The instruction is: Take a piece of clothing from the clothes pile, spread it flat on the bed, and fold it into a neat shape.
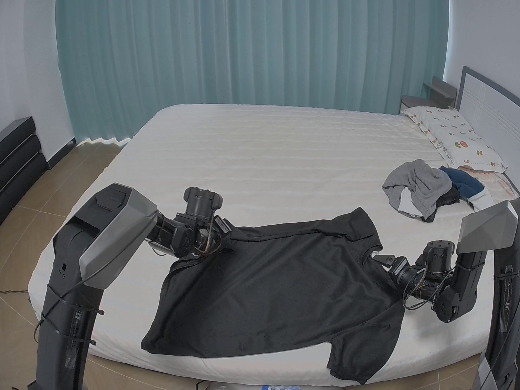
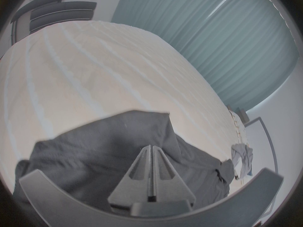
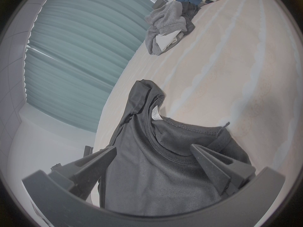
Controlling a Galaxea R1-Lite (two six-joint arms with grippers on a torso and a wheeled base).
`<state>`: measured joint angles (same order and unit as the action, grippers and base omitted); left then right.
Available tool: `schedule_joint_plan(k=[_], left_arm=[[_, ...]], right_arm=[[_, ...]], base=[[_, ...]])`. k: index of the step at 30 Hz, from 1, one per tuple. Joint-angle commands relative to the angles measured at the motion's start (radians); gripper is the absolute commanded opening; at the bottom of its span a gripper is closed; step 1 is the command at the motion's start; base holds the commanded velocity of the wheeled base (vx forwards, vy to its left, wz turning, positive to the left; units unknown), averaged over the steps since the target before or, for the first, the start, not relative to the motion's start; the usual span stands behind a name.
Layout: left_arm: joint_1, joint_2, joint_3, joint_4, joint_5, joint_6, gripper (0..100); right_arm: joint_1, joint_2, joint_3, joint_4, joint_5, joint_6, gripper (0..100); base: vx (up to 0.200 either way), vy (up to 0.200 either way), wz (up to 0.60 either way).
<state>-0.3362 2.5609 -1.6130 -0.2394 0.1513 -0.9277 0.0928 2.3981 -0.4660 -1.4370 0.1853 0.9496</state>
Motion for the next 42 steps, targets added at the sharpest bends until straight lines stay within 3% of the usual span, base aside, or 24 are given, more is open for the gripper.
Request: schedule_joint_plan(k=[1,5,6,13,24,34,37,42], left_arm=[[0.031,-0.019,0.008,0.006,-0.015,-0.019,0],[0.014,-0.024,0.036,0.008,-0.035,-0.026,0],[0.0,-0.025,0.039,0.008,-0.042,-0.033,100],[-0.075,-0.01,0.024,0.003,-0.052,-0.056,100],[-0.073,0.05,-0.053,0.041,-0.039,-0.053,100],[-0.075,-0.044,0.039,0.045,-0.045,-0.123,100],[-0.09,-0.083,0.107,0.025,-0.05,-0.114,100],[-0.095,-0.07,0.091,0.018,-0.052,-0.112,100]], right_arm=[[0.001,0.004,-0.002,0.0,0.0,0.0,100],[0.002,0.007,0.0,-0.002,-0.003,-0.002,100],[0.002,0.007,0.0,-0.002,-0.001,-0.002,100],[0.002,0.007,-0.002,-0.002,-0.003,0.0,100],[0.004,0.009,0.0,-0.002,-0.004,-0.002,100],[0.015,0.018,-0.003,-0.002,-0.007,-0.011,100],[0.018,0.021,-0.002,-0.002,-0.012,-0.012,100],[0.018,0.023,-0.003,-0.01,-0.012,-0.012,100]], base=[[0.0,0.0,0.0],[0.0,0.0,0.0],[0.0,0.0,0.0],[0.0,0.0,0.0],[0.0,0.0,0.0],[0.0,0.0,0.0],[0.0,0.0,0.0],[0.0,0.0,0.0]])
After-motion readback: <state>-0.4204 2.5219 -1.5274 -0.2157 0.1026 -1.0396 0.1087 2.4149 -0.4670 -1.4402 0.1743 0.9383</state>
